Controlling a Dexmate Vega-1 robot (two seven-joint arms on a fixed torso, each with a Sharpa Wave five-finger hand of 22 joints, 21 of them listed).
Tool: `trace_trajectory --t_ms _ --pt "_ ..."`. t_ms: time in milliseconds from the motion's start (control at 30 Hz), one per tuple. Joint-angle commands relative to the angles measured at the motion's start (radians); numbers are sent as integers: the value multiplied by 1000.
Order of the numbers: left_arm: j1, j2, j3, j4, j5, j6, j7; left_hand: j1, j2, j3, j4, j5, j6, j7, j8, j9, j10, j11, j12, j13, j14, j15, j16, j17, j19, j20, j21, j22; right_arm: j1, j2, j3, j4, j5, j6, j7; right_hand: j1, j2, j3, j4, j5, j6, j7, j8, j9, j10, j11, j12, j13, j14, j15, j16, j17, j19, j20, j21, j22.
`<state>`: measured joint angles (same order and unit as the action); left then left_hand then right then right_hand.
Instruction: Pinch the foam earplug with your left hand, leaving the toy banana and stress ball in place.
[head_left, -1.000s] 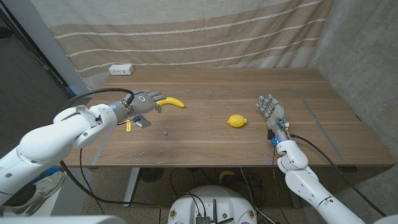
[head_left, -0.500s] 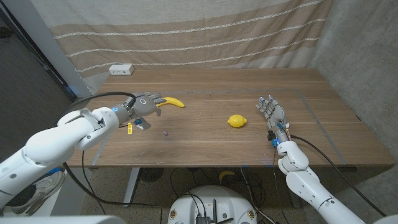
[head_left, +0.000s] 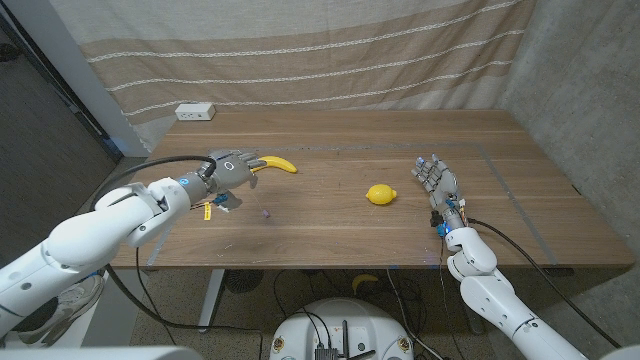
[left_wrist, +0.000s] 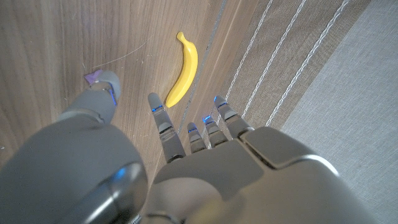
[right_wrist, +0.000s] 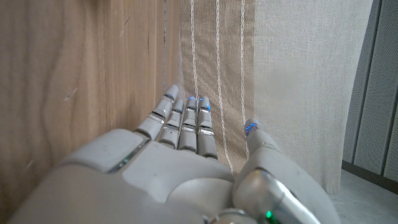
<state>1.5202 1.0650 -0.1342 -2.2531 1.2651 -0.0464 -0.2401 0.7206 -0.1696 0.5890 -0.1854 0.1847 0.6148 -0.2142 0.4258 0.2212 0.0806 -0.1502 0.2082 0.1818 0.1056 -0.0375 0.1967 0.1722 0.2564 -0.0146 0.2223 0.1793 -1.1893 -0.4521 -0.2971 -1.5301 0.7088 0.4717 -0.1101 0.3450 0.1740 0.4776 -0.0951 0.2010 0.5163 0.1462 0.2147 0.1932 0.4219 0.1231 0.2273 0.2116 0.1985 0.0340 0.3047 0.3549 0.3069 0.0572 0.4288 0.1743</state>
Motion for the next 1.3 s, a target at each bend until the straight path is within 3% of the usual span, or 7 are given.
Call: trace_trajectory --t_ms 33,100,467,1300 --pt "14 41 21 65 -30 9 129 15 1 -9 2 3 17 2 12 7 12 -9 4 0 16 -67 5 3 16 -1 7 2 4 7 -3 7 1 -1 -2 -11 1 1 2 1 9 4 4 1 12 0 8 6 8 3 -2 2 11 1 -4 5" --pt "10 49 29 74 -40 12 132 28 1 -20 3 3 46 5 28 9 35 -15 7 0 28 -72 4 3 21 -2 6 2 5 7 -3 8 1 0 -3 -11 1 1 2 1 10 3 4 1 13 -2 8 6 9 2 -1 2 12 1 -5 5" --pt "-37 99 93 118 -96 27 167 49 12 -37 7 1 91 5 53 12 58 -18 6 -1 43 -76 1 3 38 -6 6 3 11 8 -5 6 -8 -6 -13 -12 1 1 3 1 12 6 2 2 15 -1 8 6 9 3 -2 2 13 1 -8 5" --pt "-124 202 248 184 -190 74 299 71 41 -52 14 -5 105 12 64 15 77 -22 2 -1 55 -81 -2 4 48 -7 4 5 15 10 -6 11 -8 -11 -17 -14 0 2 2 1 20 7 1 2 22 2 8 7 10 4 -3 2 15 2 -13 5"
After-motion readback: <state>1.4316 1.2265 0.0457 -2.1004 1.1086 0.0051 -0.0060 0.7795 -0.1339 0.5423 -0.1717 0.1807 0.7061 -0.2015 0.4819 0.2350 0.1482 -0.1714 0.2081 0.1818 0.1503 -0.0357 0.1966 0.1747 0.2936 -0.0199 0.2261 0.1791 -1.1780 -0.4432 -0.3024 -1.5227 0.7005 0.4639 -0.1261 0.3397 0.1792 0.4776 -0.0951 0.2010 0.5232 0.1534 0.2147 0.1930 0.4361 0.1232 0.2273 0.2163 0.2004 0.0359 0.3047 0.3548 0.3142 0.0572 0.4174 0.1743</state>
